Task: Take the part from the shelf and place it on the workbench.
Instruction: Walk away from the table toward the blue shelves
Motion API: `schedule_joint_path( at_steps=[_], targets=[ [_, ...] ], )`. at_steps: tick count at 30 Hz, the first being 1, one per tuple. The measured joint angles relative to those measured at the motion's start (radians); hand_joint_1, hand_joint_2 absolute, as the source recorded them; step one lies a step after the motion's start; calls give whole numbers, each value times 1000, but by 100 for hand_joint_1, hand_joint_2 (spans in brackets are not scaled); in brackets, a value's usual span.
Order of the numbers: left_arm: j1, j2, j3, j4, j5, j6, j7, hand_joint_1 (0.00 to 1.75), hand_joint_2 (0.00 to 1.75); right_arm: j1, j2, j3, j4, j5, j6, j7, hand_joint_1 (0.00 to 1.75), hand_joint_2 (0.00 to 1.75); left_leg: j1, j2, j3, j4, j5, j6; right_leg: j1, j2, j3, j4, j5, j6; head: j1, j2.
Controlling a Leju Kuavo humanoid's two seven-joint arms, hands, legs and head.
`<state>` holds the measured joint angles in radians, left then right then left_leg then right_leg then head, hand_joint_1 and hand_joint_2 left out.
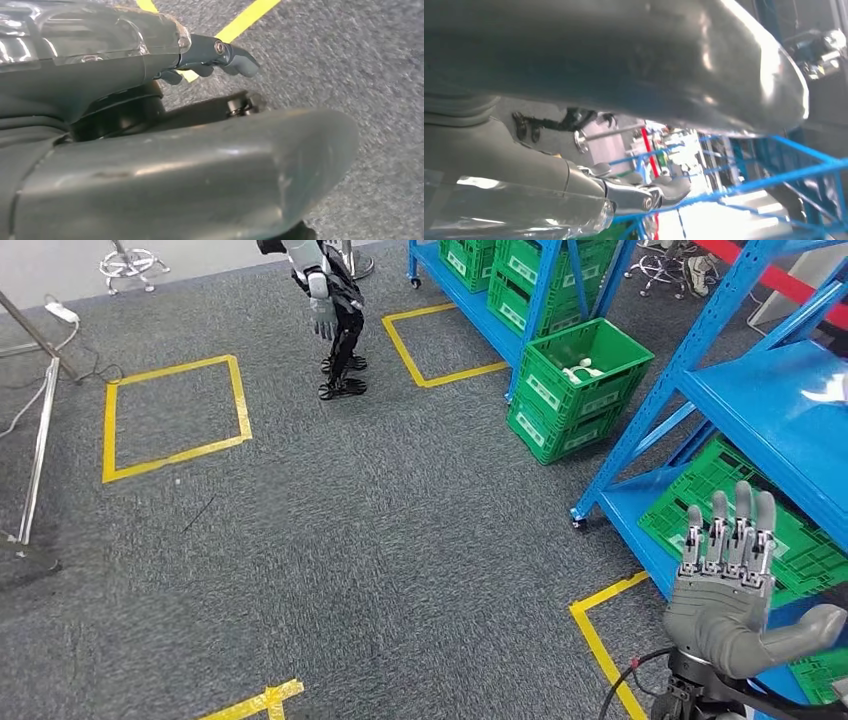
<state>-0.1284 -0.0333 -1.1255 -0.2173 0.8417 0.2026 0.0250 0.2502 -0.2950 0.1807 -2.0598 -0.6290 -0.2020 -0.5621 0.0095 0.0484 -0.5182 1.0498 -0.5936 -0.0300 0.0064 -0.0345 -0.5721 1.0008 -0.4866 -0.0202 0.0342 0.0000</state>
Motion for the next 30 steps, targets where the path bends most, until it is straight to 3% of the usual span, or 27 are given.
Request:
schedule_joint_path(
  at_steps=[1, 2, 4, 5, 7, 8, 9, 11, 13, 15, 17, 19, 20, 21, 23, 24, 26, 28, 30],
  targets=[
    [0, 0, 0, 0, 3, 1, -6, 0, 0, -7, 1, 0, 3, 0, 2, -2, 0, 0, 1, -36, -28, 53, -26, -2, -2, 9, 3, -3, 0, -5, -4, 0],
    [2, 1, 0, 0, 6, 2, -13, 0, 0, -16, 2, 0, 6, 2, 3, -1, 0, 0, 0, -56, -66, 121, -53, -1, -2, 21, 4, -3, -1, -9, -9, 0],
    [6, 1, 0, 0, 10, 6, -22, 0, 0, -32, 6, 1, 12, 9, 2, 5, 0, 0, -1, -58, -140, 230, -77, -2, -1, 47, 8, -3, -4, -14, -17, 0],
    [7, 2, 0, 0, 11, 7, -26, 0, 0, -39, 9, 2, 16, 14, 1, 8, 0, 0, -1, -56, -157, 238, -59, -1, 0, 62, 12, -2, -7, -15, -20, 0],
    [7, 7, 0, 1, 12, 7, -28, 0, 0, -52, 19, 5, 22, 20, -4, 10, 0, 0, -1, -71, -137, 149, 28, 2, -1, 91, 22, 0, -15, -13, -24, 0],
    [7, 11, 0, 1, 13, 4, -29, 0, 0, -56, 26, 7, 26, 20, -7, 8, 0, 0, 1, -99, -115, 88, 67, 5, -1, 103, 27, 3, -20, -9, -26, 0],
    [7, 16, 0, 1, 14, 2, -29, 0, 0, -62, 31, 9, 29, 20, -10, 6, 0, 0, 3, -124, -92, 32, 90, 7, -3, 116, 28, 7, -26, -5, -28, 0],
    [7, 24, 0, 1, 16, -2, -30, 0, 0, -72, 39, 12, 37, 19, -14, 1, 0, 0, 4, -150, -70, -14, 93, 12, -9, 141, 25, 10, -30, 7, -34, 0],
    [7, 30, 0, 2, 18, -2, -29, 0, 0, -79, 42, 15, 43, 19, -14, 0, 0, 0, 2, -125, -60, -27, 90, 18, -14, 161, 21, 8, -31, 19, -38, 0],
    [6, 34, 0, 3, 20, -2, -30, 0, 0, -87, 43, 19, 48, 18, -14, 0, 0, 0, 4, -91, -47, -40, 90, 27, -12, 125, 4, 40, -52, 30, -32, 0],
    [8, 35, 0, 4, 20, -2, -30, 0, 0, -97, 44, 22, 54, 18, -14, 0, 0, 0, 4, -53, -36, -47, 84, 34, -11, 66, -50, 146, -103, 41, -22, 0],
    [10, 36, 0, 5, 21, -2, -30, 0, 0, -101, 46, 25, 60, 16, -14, 1, 0, 0, 2, -16, -28, -47, 74, 36, -16, 44, -115, 260, -137, 49, -15, 0],
    [10, 36, 0, 5, 21, -2, -31, 0, 0, -101, 47, 26, 64, 14, -14, 2, 0, 0, 2, 0, -23, -47, 69, 34, -18, 39, -129, 277, -129, 52, -13, 0],
    [10, 36, 0, 6, 22, -2, -32, 0, 0, -102, 48, 28, 67, 12, -14, 5, 0, 0, 2, 15, -16, -46, 63, 32, -20, 34, -122, 254, -100, 54, -10, 0],
    [8, 35, 0, 6, 23, -2, -34, 0, 0, -107, 49, 32, 72, 12, -14, 10, 0, 0, 2, 40, 0, -47, 51, 25, -20, 6, -66, 130, -24, 51, -4, 0],
    [6, 34, 0, 6, 23, -2, -35, 0, 0, -111, 49, 34, 73, 12, -15, 13, 0, 0, 0, 50, 6, -47, 45, 20, -16, -12, -38, 70, -2, 47, -1, 0],
    [4, 33, 0, 6, 24, -2, -35, 0, 0, -117, 50, 37, 74, 12, -16, 15, 0, 0, -3, 66, 12, -49, 38, 9, -7, -35, -14, 20, 0, 34, 1, 0],
    [2, 32, 0, 5, 24, -2, -35, 0, 0, -119, 51, 40, 75, 13, -17, 16, 0, 0, -3, 81, 21, -53, 32, -2, -4, -21, -12, 13, -3, 20, 0, 0],
    [-1, 32, 0, 5, 23, -2, -36, 0, 0, -121, 53, 41, 74, 13, -17, 17, 0, 0, 2, 26, 19, -30, 10, -11, -7, -2, -4, 4, -3, 7, -3, 0]
  ],
)
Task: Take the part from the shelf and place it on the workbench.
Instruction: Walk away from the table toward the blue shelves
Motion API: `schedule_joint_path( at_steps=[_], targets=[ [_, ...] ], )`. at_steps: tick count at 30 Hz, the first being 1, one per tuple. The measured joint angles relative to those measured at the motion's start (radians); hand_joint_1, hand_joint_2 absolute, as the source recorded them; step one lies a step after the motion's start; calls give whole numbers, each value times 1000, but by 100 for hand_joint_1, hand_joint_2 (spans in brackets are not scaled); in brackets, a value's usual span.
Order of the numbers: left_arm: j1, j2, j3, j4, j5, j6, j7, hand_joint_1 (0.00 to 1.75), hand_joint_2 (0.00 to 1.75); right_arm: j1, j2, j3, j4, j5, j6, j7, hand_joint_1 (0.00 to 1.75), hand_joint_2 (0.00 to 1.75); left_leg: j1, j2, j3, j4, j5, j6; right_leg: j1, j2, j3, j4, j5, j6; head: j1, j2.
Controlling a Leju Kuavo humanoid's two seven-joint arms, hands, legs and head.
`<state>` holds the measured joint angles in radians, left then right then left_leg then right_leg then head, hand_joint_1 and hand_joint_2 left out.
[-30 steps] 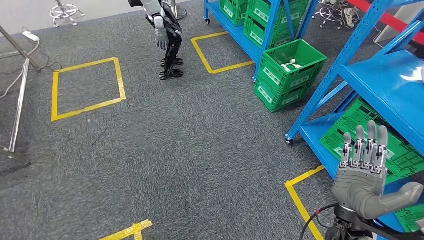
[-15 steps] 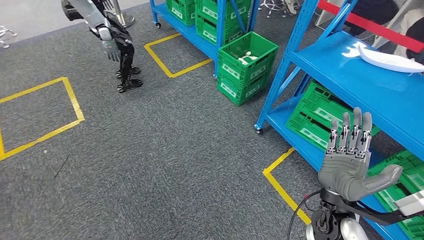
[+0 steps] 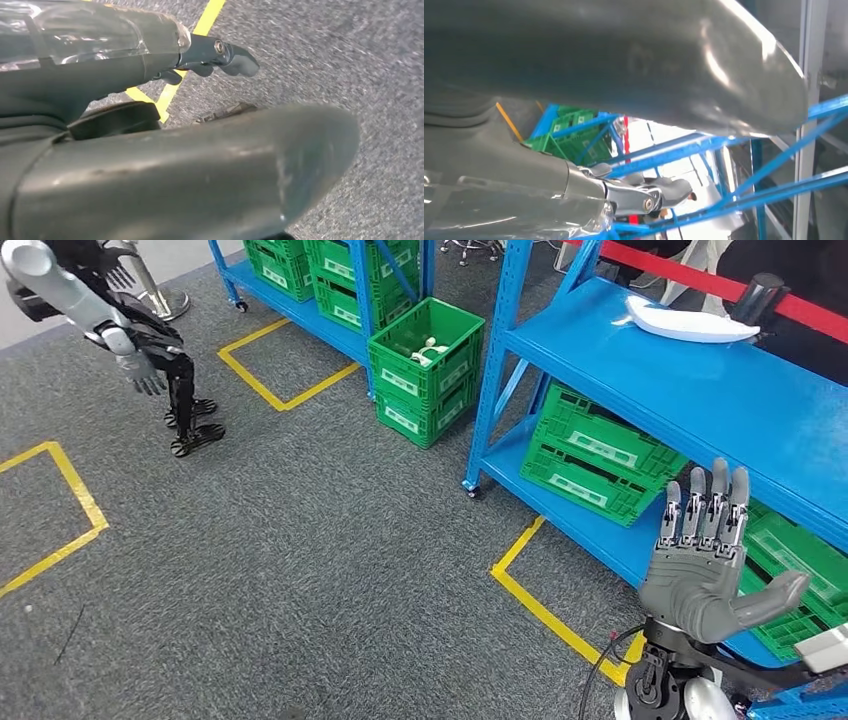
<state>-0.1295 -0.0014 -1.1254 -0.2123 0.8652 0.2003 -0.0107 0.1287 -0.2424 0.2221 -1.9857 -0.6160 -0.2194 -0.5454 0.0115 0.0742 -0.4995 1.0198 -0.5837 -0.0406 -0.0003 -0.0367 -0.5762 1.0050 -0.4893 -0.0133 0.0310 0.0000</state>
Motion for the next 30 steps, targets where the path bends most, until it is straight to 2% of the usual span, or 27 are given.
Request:
schedule_joint_path(
  at_steps=[2, 3, 4, 5, 6, 7, 8, 9, 10, 11, 12, 13, 14, 16, 17, 18, 19, 20, 21, 22, 23, 24, 25, 27, 28, 29, 30],
  targets=[
    [0, 0, 0, 0, 0, 0, 0, 0, 0, -6, 1, 1, 1, 0, -1, 1, 0, 0, 3, -73, -51, 105, -52, -2, -2, 18, 6, -5, -1, -10, -9, 0],
    [2, 0, 0, 0, 0, 0, 0, 0, 0, -8, 1, 2, 3, 0, -1, 1, 0, 0, 3, -83, -94, 178, -79, -1, 0, 29, 7, -4, -2, -14, -14, 0],
    [5, 1, 0, 0, 0, 0, 0, 0, 0, -8, 2, 3, 5, 0, -2, 1, 0, 0, 3, -83, -135, 239, -93, 0, 2, 43, 8, -4, -4, -17, -18, 0],
    [7, 1, 0, 0, 0, 0, 0, 0, 0, -8, 3, 4, 6, 0, -4, 1, 0, 0, 2, -81, -165, 272, -88, 2, 4, 57, 10, -3, -6, -18, -22, 0],
    [8, 2, 0, 0, 0, 0, 0, 0, 0, -8, 4, 4, 8, 0, -5, 1, 0, 0, 2, -81, -176, 266, -61, 5, 5, 72, 13, -1, -9, -18, -25, 0],
    [9, 2, 0, 1, 0, 0, 0, 0, 0, -8, 4, 5, 9, 0, -9, 1, 0, 0, 1, -87, -168, 224, -16, 9, 5, 86, 18, -1, -13, -18, -29, 0],
    [8, 2, 0, 1, 1, -1, -1, 0, 0, -8, 5, 6, 10, 2, -14, 2, 0, 0, 0, -106, -149, 160, 32, 14, 4, 100, 23, 0, -17, -15, -32, 0],
    [8, 3, 0, 1, 2, -3, -2, 0, 0, -8, 6, 7, 11, 5, -20, 2, 0, 0, 2, -137, -128, 101, 68, 19, 4, 113, 26, 2, -21, -12, -35, 0],
    [8, 4, 0, 1, 3, -6, -2, 0, 0, -9, 6, 8, 11, 8, -27, 3, 0, 0, 3, -162, -107, 51, 84, 22, 1, 126, 27, 3, -25, -6, -36, 0],
    [9, 5, 0, 1, 4, -10, -3, 0, 0, -10, 6, 8, 11, 10, -33, 4, 0, 0, 3, -179, -94, 22, 87, 25, -2, 138, 25, 4, -26, -1, -37, 0],
    [9, 6, 0, 1, 5, -12, -4, 0, 0, -11, 6, 9, 10, 11, -38, 5, 0, 0, 2, -180, -86, 13, 79, 27, -6, 151, 22, 4, -26, 6, -38, 0],
    [9, 7, 0, 1, 5, -14, -6, 0, 0, -11, 7, 11, 10, 11, -42, 5, 0, 0, 1, -164, -78, 2, 75, 30, -9, 165, 20, 2, -25, 12, -38, 0],
    [8, 8, 0, 0, 1, -15, -11, 0, 0, -10, 7, 12, 8, 11, -47, 2, 0, 0, 2, -149, -73, -3, 76, 34, -9, 161, 19, 3, -28, 18, -37, 0],
    [7, 9, 0, -1, -12, -13, -22, 0, 0, -11, 7, 15, -2, 9, -56, -7, 0, 0, 5, -114, -61, -15, 74, 43, -5, 115, -3, 48, -57, 30, -24, 0],
    [8, 10, 0, -2, -19, -11, -23, 0, 0, -12, 8, 17, -8, 8, -64, -11, 0, 0, 5, -95, -55, -17, 71, 47, -5, 82, -28, 100, -84, 35, -17, 0],
    [8, 11, 0, -2, -23, -9, -19, 0, 0, -12, 9, 19, -13, 8, -72, -13, 0, 0, 4, -76, -51, -18, 67, 50, -7, 61, -63, 167, -112, 40, -10, 0],
    [9, 15, 0, -2, -24, -8, -11, 0, 0, -9, 10, 21, -16, 8, -82, -14, 0, 0, 4, -57, -47, -18, 62, 51, -9, 51, -96, 228, -131, 45, -7, 0],
    [9, 19, 0, -2, -24, -8, -2, 0, 0, -3, 11, 23, -18, 7, -91, -15, 0, 0, 4, -39, -42, -18, 57, 50, -11, 45, -118, 265, -134, 49, -3, 0],
    [8, 24, 0, -2, -24, -8, 5, 0, 0, 3, 12, 25, -19, 6, -97, -16, 0, 0, 4, -22, -36, -18, 51, 48, -14, 40, -122, 266, -117, 52, 1, 0],
    [7, 28, 0, -3, -24, -9, 11, 0, 0, 8, 13, 26, -22, 4, -101, -18, 0, 0, 4, -8, -28, -18, 46, 45, -16, 34, -107, 228, -83, 53, 4, 0],
    [5, 31, 0, -3, -25, -9, 14, 0, 0, 12, 14, 28, -25, 2, -102, -20, 0, 0, 4, 4, -21, -18, 40, 42, -17, 21, -78, 163, -42, 51, 7, 0],
    [3, 33, 0, -4, -25, -10, 16, 0, 0, 13, 14, 29, -28, 0, -102, -22, 0, 0, 2, 14, -14, -18, 35, 38, -13, 2, -47, 100, -14, 48, 8, 0],
    [2, 35, 0, -5, -26, -10, 17, 0, 0, 14, 15, 30, -30, -1, -103, -24, 0, 0, 0, 23, -10, -18, 29, 33, -9, -16, -23, 49, 2, 42, 8, 0],
    [0, 37, 0, -6, -27, -10, 18, 0, 0, 17, 15, 31, -35, -3, -103, -26, 0, 0, -3, 40, -4, -19, 23, 22, 1, -33, -6, 13, -2, 30, 6, 0],
    [-1, 38, 0, -6, -27, -10, 18, 0, 0, 19, 15, 32, -37, -3, -103, -27, 0, 0, -3, 50, 0, -20, 21, 17, 2, -26, -7, 8, -2, 23, 5, 0],
    [-3, 39, 0, -6, -27, -10, 19, 0, 0, 23, 15, 32, -40, -3, -103, -27, 0, 0, -2, 47, 4, -21, 16, 11, 1, -17, -5, 5, -2, 18, 4, 0],
    [-4, 40, 0, -7, -27, -10, 19, 0, 0, 24, 15, 33, -44, -3, -104, -27, 0, 0, 1, 21, 5, -12, 6, 7, -2, -7, -2, 2, -1, 11, 2, 0]
  ],
)
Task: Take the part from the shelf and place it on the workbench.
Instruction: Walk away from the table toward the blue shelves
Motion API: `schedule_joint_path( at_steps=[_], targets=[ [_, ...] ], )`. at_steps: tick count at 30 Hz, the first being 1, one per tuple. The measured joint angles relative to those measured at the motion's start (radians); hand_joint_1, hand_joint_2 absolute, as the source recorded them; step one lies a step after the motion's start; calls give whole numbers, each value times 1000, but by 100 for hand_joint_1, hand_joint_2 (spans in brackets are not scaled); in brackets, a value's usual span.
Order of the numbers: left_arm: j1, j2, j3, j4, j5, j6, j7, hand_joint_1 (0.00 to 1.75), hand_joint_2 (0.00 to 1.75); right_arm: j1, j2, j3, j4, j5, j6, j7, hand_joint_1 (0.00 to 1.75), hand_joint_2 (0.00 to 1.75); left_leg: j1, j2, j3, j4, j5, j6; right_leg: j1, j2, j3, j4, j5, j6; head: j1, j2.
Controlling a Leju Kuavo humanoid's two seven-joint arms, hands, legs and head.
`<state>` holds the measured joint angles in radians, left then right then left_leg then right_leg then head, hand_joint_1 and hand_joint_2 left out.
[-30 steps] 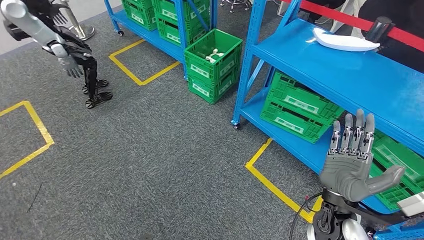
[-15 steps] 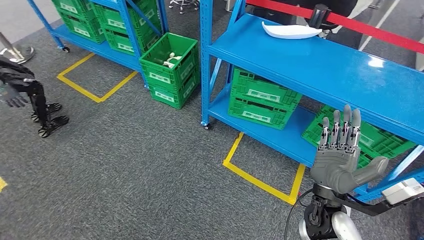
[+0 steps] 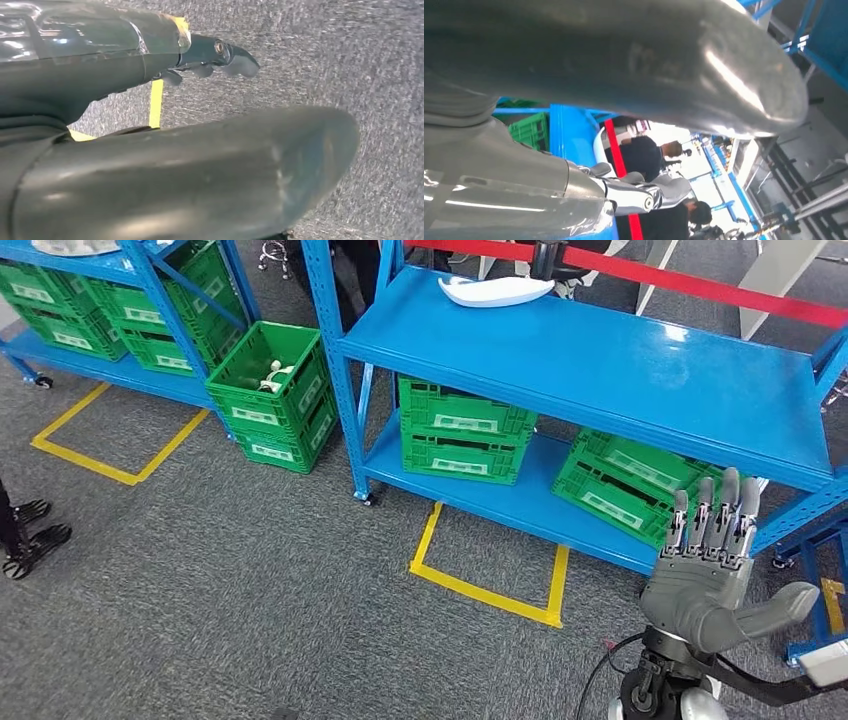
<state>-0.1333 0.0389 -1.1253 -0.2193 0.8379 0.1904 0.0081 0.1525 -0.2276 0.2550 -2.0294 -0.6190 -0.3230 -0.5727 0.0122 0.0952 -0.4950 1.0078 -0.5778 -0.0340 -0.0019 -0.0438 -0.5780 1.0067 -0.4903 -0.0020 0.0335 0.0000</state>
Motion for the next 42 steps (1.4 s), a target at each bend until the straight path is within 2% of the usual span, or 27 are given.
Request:
schedule_joint_path(
  at_steps=[2, 3, 7, 9, 10, 11, 13, 14, 16, 17, 18, 20, 21, 22, 23, 24, 26, 27, 29, 32, 33, 37, 42],
  targets=[
    [-1, 2, 0, -1, -2, -1, 1, 0, 0, -2, 0, 1, -6, 0, 0, -1, 0, 0, 4, -70, -20, 52, -35, -5, -5, 15, 6, -7, 3, -10, -5, 0],
    [0, 3, 0, -2, -2, -1, 2, 0, 0, -4, 0, 1, -7, 0, 0, -1, 0, 0, 5, -96, -31, 77, -49, -5, -6, 19, 7, -8, 3, -13, -8, 0],
    [0, 3, 0, -2, -4, -2, 4, 0, 0, -5, 0, 1, -8, 0, 0, -2, 0, 0, 5, -103, -48, 111, -65, -6, -6, 23, 7, -8, 2, -15, -12, 0],
    [3, 6, -1, -2, -12, -6, 13, 0, 0, -1, 0, 1, -11, 2, -5, -5, 0, 0, 5, -104, -101, 202, -96, -7, -4, 39, 7, -7, 1, -17, -19, 0],
    [5, 11, -2, -2, -18, -7, 21, 0, 0, 2, 1, 2, -18, 3, -14, -4, 0, 0, 5, -111, -117, 204, -69, -5, -3, 63, 10, -5, -2, -17, -27, 0],
    [6, 17, -3, -3, -25, -8, 30, 0, 0, 5, 1, 2, -24, 2, -24, -2, 0, 0, 8, -141, -123, 181, -34, -1, -3, 89, 12, -2, -7, -16, -34, 0],
    [7, 27, -4, -4, -32, -9, 44, 0, 0, 6, 1, 2, -35, -9, -37, -1, 0, 0, 13, -198, -86, 53, 53, 9, -6, 140, 12, 7, -14, -5, -42, 0],
    [7, 30, -4, -5, -35, -9, 49, 0, 0, 7, 1, 3, -34, -18, -33, -6, 0, 0, 13, -215, -75, 29, 53, 12, -9, 155, 8, 8, -14, 2, -41, 0],
    [7, 35, -5, -7, -40, -8, 57, 0, 0, 10, 1, 4, -33, -36, -21, -21, 0, 0, 11, -189, -66, 16, 50, 19, -14, 176, 2, 5, -11, 16, -41, 0],
    [6, 39, -5, -8, -40, -2, 58, 0, 0, 11, 1, 4, -32, -48, -11, -31, 0, 0, 11, -172, -61, 10, 51, 24, -13, 163, -1, 9, -15, 22, -37, 0],
    [6, 43, -4, -9, -35, 8, 56, 0, 0, 10, 1, 5, -30, -62, 1, -42, 0, 0, 12, -153, -55, 4, 52, 30, -11, 137, -11, 29, -27, 28, -31, 0],
    [8, 56, -3, -11, -8, 39, 39, 0, 0, 6, 3, 6, -24, -98, 33, -68, 0, 0, 11, -111, -46, -2, 48, 37, -9, 73, -61, 129, -79, 38, -16, 0],
    [10, 66, -2, -12, 10, 54, 27, 0, 0, 6, 4, 7, -20, -116, 48, -80, 0, 0, 9, -90, -43, -2, 45, 40, -10, 58, -96, 195, -106, 42, -10, 0],
    [11, 77, 0, -14, 25, 65, 17, 0, 0, 7, 5, 7, -14, -132, 60, -88, 0, 0, 7, -70, -41, -2, 42, 40, -12, 51, -124, 248, -122, 45, -6, 0],
    [12, 89, 3, -18, 37, 73, 9, 0, 0, 9, 6, 7, -8, -144, 70, -92, 0, 0, 7, -53, -39, -2, 38, 39, -13, 48, -137, 271, -120, 46, -2, 0],
    [11, 100, 7, -21, 45, 79, 3, 0, 0, 11, 7, 5, -2, -151, 78, -93, 0, 0, 6, -41, -36, -2, 35, 36, -14, 46, -131, 256, -99, 46, 1, 0],
    [9, 117, 16, -29, 57, 84, -2, 0, 0, 11, 8, 1, 9, -157, 91, -92, 0, 0, 6, -25, -28, -2, 27, 29, -16, 43, -72, 137, -30, 42, 4, 0],
    [6, 121, 20, -33, 61, 85, -1, 0, 0, 10, 8, 0, 13, -157, 96, -92, 0, 0, 5, -23, -26, -2, 24, 25, -15, 42, -39, 74, -9, 37, 3, 0],
    [1, 124, 25, -40, 64, 84, 9, 0, 0, 9, 8, -2, 21, -158, 100, -92, 0, 0, 3, -26, -26, 0, 20, 20, -12, 38, -3, 8, 0, 30, 2, 0],
    [2, 121, 26, -45, 66, 82, 26, 0, 0, 8, 9, -8, 32, -158, 102, -91, 0, 0, 0, -42, -25, 1, 18, 29, -11, 28, 3, -1, -3, 34, -3, 0],
    [3, 120, 26, -47, 66, 82, 29, 0, 0, 8, 9, -9, 35, -158, 102, -91, 0, 0, 0, -48, -24, -1, 21, 28, -10, 24, 4, -1, -5, 32, -5, 0],
    [5, 117, 26, -48, 62, 76, 28, 0, 0, 7, 9, -15, 47, -154, 102, -90, 0, 0, 1, -66, -23, -11, 27, 18, -10, 9, 5, -1, -10, 24, -11, 0],
    [8, 98, 26, -48, 62, 64, 1, 0, 0, 7, 6, -31, 59, -132, 75, -66, 0, 0, 0, -73, -23, -15, 30, 11, -10, 1, 7, -1, -12, 21, -15, 0]
  ],
)
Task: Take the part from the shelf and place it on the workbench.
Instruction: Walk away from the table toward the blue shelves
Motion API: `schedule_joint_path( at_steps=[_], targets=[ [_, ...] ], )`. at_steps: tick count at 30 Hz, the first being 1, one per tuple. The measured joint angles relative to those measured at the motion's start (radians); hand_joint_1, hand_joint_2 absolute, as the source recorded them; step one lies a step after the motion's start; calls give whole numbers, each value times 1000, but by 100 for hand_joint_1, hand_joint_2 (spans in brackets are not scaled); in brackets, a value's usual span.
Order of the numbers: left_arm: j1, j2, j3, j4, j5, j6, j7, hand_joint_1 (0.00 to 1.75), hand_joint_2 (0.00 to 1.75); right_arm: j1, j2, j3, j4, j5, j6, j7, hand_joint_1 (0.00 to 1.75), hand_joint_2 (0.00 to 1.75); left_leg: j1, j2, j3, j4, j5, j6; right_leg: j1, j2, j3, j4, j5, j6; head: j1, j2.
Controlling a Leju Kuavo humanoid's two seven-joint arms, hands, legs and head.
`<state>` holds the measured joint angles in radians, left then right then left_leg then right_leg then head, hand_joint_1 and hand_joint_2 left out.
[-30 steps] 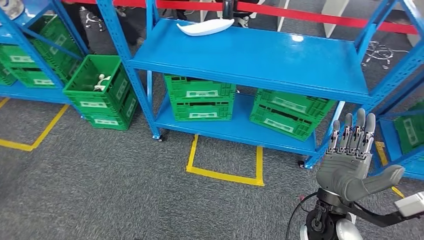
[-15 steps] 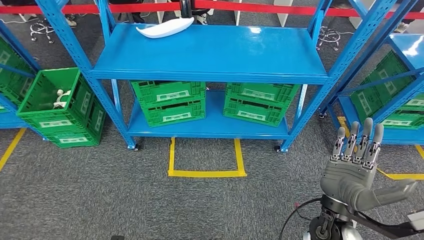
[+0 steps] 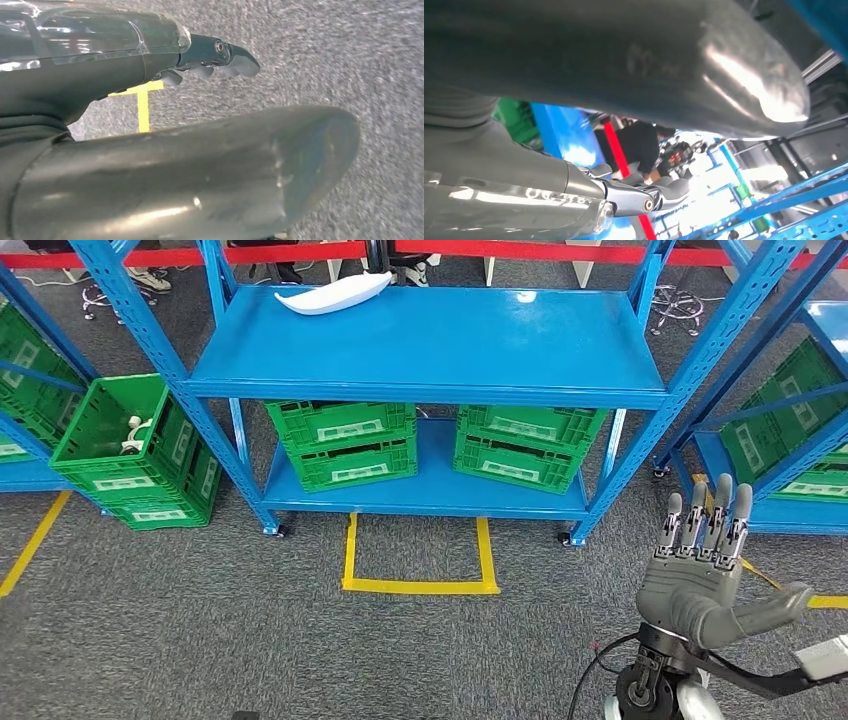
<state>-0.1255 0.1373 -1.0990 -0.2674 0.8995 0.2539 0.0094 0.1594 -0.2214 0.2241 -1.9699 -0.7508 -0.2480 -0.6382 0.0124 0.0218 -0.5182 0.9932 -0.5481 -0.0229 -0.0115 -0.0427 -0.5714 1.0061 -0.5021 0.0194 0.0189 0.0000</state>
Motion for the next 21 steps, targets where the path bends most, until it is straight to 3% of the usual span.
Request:
schedule_joint_path(
  at_steps=[18, 21],
  targets=[
    [2, -27, 5, 0, 0, -11, -20, 0, 0, 0, -5, -27, 29, 5, -37, 40, 0, 0, -5, 3, 0, 0, 0, -2, -5, 0, 3, -3, 2, 2, 1, 0],
    [2, -38, 6, 0, 0, -17, -39, 0, 0, -4, -9, -36, 84, -32, -51, 102, 0, 131, -5, 3, 0, 0, -1, -2, -5, 0, 3, -3, 2, 2, 0, 0]
  ],
)
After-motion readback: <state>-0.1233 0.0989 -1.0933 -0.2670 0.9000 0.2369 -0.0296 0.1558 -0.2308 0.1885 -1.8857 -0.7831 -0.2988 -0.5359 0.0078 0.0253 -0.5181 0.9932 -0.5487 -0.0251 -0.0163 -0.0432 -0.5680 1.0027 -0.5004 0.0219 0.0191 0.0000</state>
